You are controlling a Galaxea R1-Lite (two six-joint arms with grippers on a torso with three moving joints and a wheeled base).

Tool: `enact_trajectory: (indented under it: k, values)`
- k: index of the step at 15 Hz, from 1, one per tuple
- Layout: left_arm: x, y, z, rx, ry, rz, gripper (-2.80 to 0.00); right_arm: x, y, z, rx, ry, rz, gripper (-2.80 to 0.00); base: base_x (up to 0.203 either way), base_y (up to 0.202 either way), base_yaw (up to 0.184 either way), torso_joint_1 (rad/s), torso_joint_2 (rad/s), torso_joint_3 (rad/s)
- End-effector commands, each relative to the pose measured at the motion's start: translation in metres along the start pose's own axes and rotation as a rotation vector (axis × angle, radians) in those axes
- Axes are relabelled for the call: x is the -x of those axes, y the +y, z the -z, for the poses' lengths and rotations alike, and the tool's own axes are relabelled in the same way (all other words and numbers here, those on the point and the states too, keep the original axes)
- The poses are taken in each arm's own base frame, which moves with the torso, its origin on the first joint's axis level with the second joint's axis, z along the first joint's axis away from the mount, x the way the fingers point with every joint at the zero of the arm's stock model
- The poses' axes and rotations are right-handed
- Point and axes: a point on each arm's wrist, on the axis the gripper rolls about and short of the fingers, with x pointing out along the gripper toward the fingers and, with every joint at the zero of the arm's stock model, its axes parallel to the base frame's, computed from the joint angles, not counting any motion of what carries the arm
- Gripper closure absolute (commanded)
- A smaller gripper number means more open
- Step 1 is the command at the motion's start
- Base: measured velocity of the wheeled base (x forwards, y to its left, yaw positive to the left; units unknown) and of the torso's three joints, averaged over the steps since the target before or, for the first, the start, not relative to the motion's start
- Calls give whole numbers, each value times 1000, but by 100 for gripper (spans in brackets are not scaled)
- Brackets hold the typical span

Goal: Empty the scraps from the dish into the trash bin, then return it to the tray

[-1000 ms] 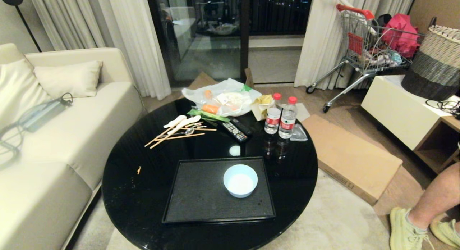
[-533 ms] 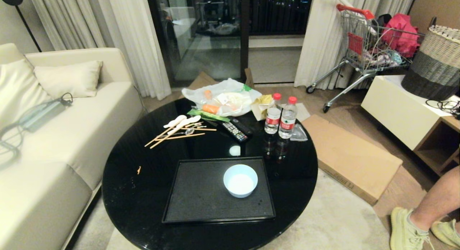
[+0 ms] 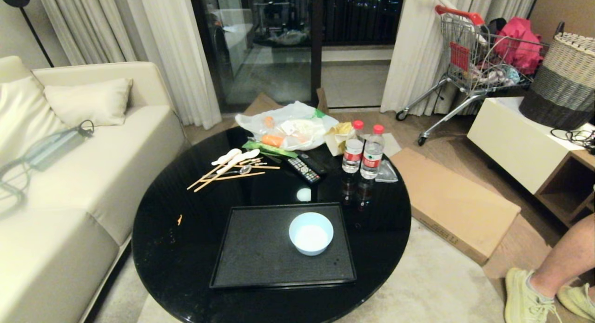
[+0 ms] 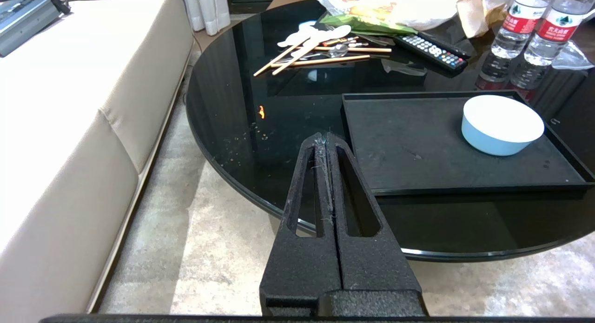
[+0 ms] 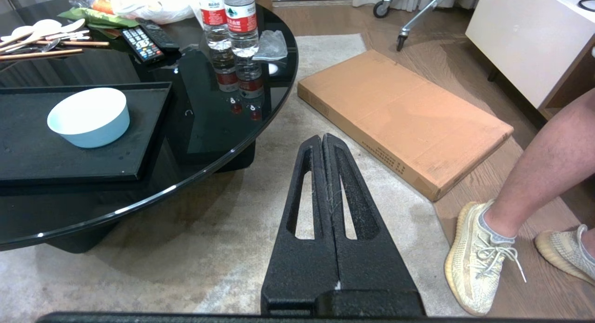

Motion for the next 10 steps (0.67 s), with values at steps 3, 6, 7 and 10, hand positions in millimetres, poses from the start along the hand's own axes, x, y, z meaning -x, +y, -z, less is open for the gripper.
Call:
enact_trajectory:
  k: [3,6,7,10]
  values:
    - [0,0,0,0,-1,0,0,0,0,0,1,2,0,0,0,0,0,0,0,0]
    - [0,0,0,0,-1,0,0,0,0,0,1,2,0,0,0,0,0,0,0,0]
    - [0,0,0,0,-1,0,0,0,0,0,0,0,0,0,0,0,0,0,0,0]
    - [0,0,0,0,-1,0,0,0,0,0,1,2,0,0,0,0,0,0,0,0]
